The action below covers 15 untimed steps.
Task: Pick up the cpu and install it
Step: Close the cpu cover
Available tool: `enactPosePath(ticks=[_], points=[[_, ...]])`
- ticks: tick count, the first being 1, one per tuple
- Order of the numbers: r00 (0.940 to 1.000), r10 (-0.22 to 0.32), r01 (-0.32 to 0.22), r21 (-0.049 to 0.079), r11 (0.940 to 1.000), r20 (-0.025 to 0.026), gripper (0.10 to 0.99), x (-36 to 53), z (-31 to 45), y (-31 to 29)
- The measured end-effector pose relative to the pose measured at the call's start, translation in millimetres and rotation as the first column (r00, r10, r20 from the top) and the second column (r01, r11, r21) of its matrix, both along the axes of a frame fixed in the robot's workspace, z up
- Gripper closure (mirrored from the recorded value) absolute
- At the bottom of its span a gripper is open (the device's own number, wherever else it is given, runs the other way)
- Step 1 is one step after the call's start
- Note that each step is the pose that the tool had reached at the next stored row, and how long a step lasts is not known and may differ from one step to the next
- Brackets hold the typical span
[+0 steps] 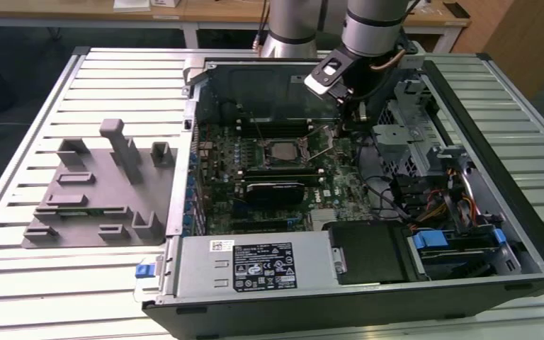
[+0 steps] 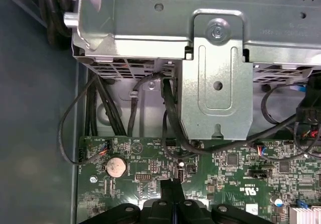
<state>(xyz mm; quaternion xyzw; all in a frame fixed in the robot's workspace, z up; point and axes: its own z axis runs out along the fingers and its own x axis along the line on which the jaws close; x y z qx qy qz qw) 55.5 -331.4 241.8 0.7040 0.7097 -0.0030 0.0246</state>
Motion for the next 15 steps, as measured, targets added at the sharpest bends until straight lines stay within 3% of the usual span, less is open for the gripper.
enactPosePath(ticks=[4, 15], points=[[1.0, 0.0, 0.0, 0.0, 1.0, 0.0, 0.98, 0.2, -3.3, 0.0], [1.0, 0.0, 0.0, 0.0, 1.0, 0.0001, 0.98, -0.8, -3.8, 0.0]])
